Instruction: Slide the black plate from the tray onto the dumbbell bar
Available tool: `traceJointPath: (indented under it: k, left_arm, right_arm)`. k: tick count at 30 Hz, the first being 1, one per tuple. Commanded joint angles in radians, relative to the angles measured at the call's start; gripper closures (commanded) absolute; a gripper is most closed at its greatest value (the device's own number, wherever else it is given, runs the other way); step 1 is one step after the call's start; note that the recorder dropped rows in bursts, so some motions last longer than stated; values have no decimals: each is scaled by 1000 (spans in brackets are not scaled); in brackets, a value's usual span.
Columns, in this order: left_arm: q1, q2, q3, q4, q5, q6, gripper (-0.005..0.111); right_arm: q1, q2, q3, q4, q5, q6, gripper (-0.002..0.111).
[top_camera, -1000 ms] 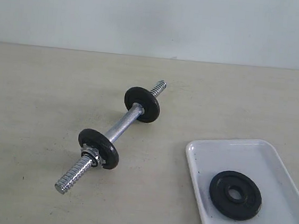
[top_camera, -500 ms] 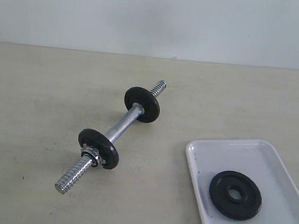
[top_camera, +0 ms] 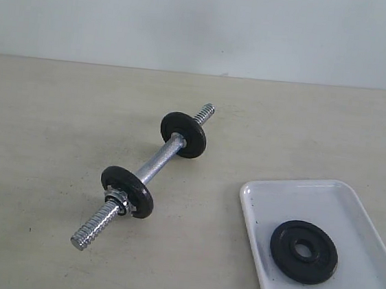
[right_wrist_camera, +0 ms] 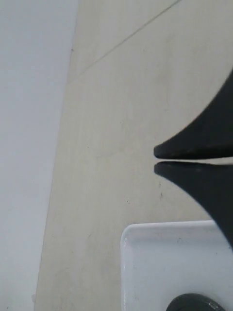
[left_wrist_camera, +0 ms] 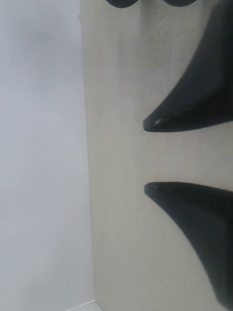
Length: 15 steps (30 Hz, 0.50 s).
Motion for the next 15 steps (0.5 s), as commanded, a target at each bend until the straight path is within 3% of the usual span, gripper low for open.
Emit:
traceJointPath:
  k: [1, 7, 9, 12, 14, 15]
  left_arm:
    - [4, -4, -1, -2, -12, -8, 74]
    - [4, -4, -1, -2, -10, -8, 74]
    - [4, -4, -1, -2, -10, -8, 74]
    - [4, -4, -1, -2, -10, -8, 74]
    - [4, -4, -1, -2, -10, -8, 74]
    - [4, -4, -1, -2, -10, -8, 74]
  right_arm:
    - [-3, -5, -1, -32, -149, -43, 108]
    - [-3, -5, -1, -34, -645, -14, 108]
    - [-3, -5, -1, -34, -915, 143, 108]
    - [-3, -5, -1, -21, -1367, 623, 108]
    - [-3, -5, -1, 5, -1549, 745, 108]
    - [-3, -5, -1, 13, -1549, 765, 108]
